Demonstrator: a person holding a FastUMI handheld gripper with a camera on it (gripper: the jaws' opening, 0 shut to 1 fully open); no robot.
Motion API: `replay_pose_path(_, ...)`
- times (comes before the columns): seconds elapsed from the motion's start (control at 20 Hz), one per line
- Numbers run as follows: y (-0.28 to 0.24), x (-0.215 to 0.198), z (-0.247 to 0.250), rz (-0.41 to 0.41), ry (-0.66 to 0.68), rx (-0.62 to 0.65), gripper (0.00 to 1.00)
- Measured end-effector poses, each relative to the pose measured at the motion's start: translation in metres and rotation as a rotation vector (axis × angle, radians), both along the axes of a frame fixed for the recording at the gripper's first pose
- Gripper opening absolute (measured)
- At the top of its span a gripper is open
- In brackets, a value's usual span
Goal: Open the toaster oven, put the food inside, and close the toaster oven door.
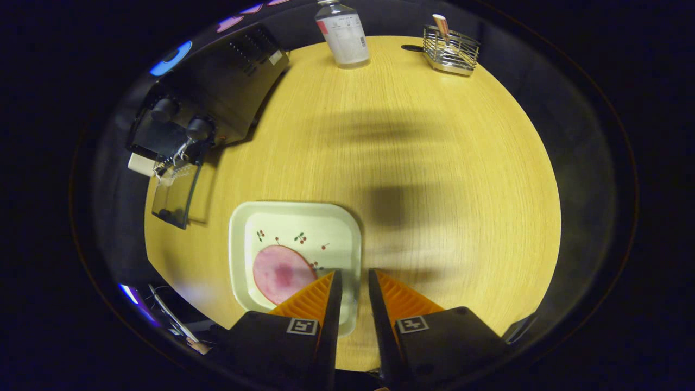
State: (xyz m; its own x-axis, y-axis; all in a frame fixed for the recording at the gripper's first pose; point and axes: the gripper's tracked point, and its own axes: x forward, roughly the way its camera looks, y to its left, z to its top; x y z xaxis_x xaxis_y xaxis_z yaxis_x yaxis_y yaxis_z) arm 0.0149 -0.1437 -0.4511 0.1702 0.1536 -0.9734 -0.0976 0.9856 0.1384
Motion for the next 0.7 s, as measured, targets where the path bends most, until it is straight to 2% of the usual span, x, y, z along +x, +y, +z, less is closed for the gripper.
replay_pose_path(0.05, 0.000, -0.001, 0.009, -0.002, 0.004, -0.012, 0.27)
replay_pose_path(0.1, 0.005, 0.002, 0.001, 0.013, 0.001, -0.003, 0.26)
replay_pose_path(0.25, 0.010, 0.005, -0.003, 0.053, -0.038, 0.055, 0.13)
replay_pose_path(0.35, 0.009, 0.005, 0.001, 0.041, -0.035, 0.115, 0.12)
replay_pose_path(0.45, 0.010, 0.003, 0.005, -0.030, 0.017, 0.198, 0.06)
replay_pose_path(0.55, 0.016, 0.001, 0.001, -0.133, 0.070, 0.316, 0.06)
replay_pose_path(0.7, 0.012, 0.002, 0.014, -0.257, 0.072, 0.446, 0.06)
